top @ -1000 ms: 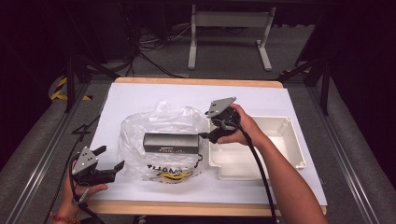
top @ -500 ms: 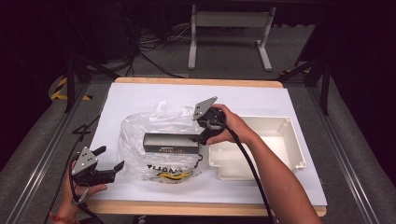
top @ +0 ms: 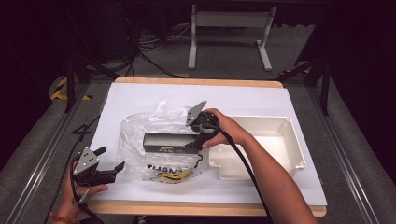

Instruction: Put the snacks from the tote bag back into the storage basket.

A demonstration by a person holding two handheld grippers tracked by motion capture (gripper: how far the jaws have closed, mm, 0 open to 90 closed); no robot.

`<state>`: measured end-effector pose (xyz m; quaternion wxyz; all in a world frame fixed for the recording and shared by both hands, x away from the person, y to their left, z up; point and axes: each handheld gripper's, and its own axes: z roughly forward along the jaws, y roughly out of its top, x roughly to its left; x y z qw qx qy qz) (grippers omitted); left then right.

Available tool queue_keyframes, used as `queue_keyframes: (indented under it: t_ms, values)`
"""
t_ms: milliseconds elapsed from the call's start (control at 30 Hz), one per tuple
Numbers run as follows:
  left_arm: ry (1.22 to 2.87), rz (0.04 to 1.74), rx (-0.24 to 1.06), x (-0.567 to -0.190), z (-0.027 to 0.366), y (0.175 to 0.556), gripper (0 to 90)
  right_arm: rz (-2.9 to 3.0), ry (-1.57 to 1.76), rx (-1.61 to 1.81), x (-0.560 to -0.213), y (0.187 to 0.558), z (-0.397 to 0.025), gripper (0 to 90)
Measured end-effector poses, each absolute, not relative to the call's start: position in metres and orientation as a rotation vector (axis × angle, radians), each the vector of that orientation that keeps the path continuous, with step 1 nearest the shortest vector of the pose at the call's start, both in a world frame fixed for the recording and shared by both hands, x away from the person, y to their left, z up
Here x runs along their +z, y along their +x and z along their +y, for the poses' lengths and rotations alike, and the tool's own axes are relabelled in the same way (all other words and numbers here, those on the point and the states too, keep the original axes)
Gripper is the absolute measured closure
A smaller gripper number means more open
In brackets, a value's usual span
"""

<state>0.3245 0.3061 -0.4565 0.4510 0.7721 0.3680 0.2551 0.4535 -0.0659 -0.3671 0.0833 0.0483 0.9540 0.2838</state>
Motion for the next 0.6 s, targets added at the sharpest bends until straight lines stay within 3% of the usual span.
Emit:
queue_keyframes:
  t_ms: [333, 600]
  values:
    - [1.913, 0.908, 0.626, -0.457, 0.306, 0.325, 11.9, 2.890, 0.145, 0.767, -0.379, 0.458, -0.060, 21.5]
    - [1.915, 0.906, 0.627, -0.457, 0.305, 0.324, 12.0, 2.941, 0.136, 0.678, -0.386, 0.462, -0.055, 32.0]
